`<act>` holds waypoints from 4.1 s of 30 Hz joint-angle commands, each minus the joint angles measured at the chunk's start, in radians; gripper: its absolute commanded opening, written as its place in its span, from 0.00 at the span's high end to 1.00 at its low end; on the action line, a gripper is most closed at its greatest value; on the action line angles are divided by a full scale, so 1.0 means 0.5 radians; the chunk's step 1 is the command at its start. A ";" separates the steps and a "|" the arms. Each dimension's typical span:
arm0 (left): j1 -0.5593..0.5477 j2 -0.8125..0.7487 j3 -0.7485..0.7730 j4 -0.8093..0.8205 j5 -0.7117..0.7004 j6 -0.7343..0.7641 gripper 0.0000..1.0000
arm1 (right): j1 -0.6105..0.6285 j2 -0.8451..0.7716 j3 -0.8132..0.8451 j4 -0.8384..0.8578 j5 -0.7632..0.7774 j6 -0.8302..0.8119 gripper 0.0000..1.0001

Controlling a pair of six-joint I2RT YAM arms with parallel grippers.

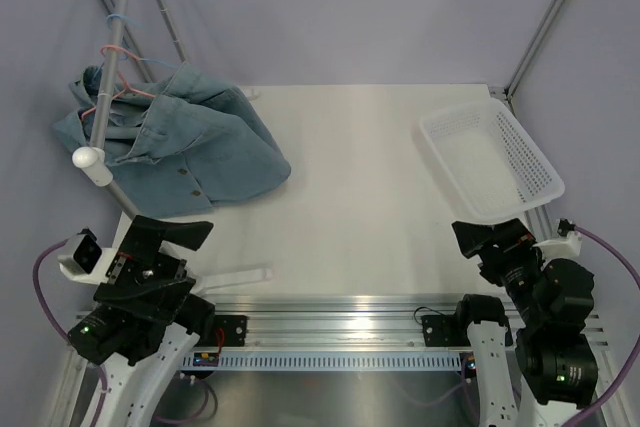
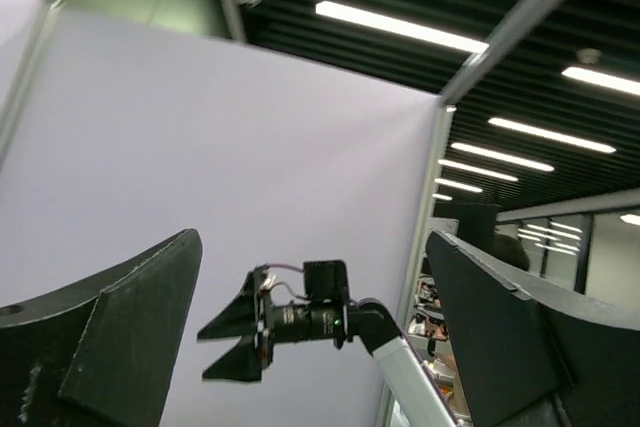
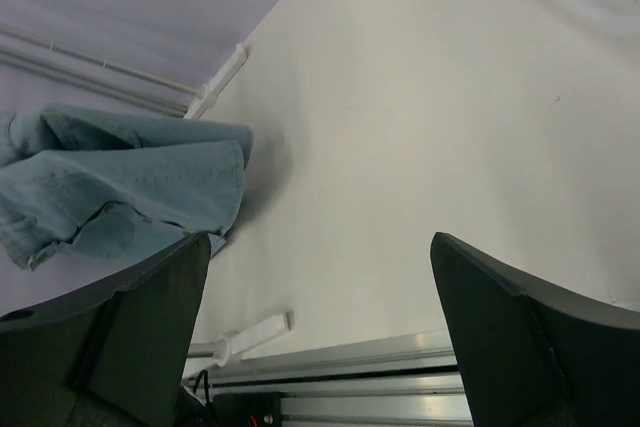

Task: Remove the skirt from the hanger

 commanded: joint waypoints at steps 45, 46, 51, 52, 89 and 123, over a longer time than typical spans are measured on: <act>0.248 -0.208 0.768 -3.544 0.009 0.171 0.13 | 1.715 2.864 1.560 1.449 -0.120 -1.149 0.01; 0.260 -0.211 0.765 -3.578 0.009 0.186 0.13 | 1.739 2.895 1.590 1.499 -0.093 -1.262 0.01; 0.281 -0.233 0.691 -3.630 0.088 0.205 0.13 | 1.807 3.084 1.712 1.787 -0.031 -1.606 0.03; 0.287 -0.245 0.682 -3.624 0.104 0.205 0.13 | 1.810 3.137 1.783 1.766 -0.040 -1.679 0.03; 0.294 -0.266 0.477 -3.541 0.254 0.235 0.13 | 1.902 4.141 3.014 1.419 -0.850 -1.751 0.61; 0.294 -0.273 0.403 -3.504 0.322 0.236 0.12 | 2.080 4.263 3.447 1.689 -0.973 -1.732 1.00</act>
